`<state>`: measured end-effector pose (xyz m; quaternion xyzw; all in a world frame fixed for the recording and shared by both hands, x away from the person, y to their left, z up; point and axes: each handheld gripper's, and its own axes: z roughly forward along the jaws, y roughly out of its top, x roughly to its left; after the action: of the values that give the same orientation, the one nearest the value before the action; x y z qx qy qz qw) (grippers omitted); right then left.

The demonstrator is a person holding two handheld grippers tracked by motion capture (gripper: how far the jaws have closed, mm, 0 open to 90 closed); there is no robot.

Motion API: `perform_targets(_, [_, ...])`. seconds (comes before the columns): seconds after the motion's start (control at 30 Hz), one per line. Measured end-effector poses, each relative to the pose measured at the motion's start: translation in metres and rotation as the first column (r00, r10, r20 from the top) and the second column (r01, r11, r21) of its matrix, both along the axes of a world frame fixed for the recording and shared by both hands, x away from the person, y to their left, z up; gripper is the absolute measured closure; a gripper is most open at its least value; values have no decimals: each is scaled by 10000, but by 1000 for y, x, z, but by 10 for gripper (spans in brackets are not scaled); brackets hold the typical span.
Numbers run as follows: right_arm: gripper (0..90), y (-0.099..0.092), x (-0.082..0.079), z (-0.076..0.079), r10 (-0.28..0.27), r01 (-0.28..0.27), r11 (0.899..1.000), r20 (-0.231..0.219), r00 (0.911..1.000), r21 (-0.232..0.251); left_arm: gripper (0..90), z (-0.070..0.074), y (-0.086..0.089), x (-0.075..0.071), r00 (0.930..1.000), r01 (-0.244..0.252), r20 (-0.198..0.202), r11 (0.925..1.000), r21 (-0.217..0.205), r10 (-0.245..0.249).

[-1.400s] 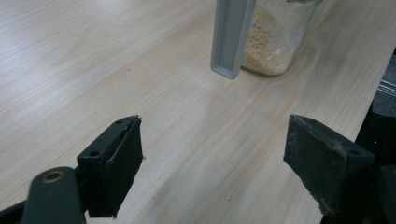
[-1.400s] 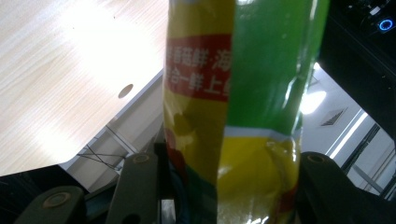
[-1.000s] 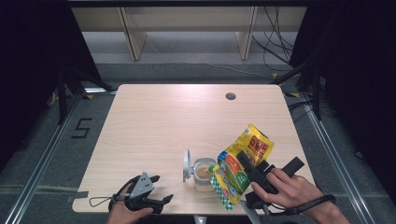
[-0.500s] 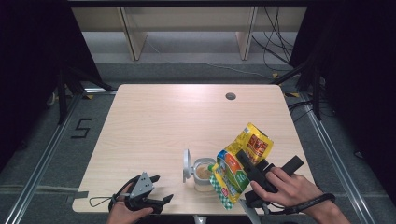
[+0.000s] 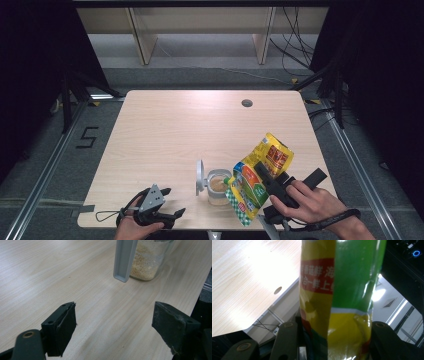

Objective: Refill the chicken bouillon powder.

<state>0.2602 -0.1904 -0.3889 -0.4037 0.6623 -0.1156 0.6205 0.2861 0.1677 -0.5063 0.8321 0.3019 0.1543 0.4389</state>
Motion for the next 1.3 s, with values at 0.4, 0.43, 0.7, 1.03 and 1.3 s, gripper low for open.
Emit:
perform_targets(0.4, [604,6,2,0,172,-173,9998,-76,9998,-108,188,0,0,-1,9999,-63,-78,9999,-87,62])
perform_targets(0.43, [604,5,2,0,128,-129,9999,-114,9999,-75,188,0,0,-1,10000,-49,-87,9999,-102,48])
perform_targets(0.7, [607,0,4,0,20,-20,9999,-32,10000,-100,188,0,0,-1,10000,-34,-76,10000,-4,34])
perform_targets(1.03, [608,0,-2,-3,89,-90,9999,-166,9998,-82,188,1,1,1,10000,14,-76,9998,215,-12])
perform_targets(1.3, [610,4,2,-5,106,-105,9999,-217,9997,61,189,1,1,0,10000,-11,-5,10000,36,11])
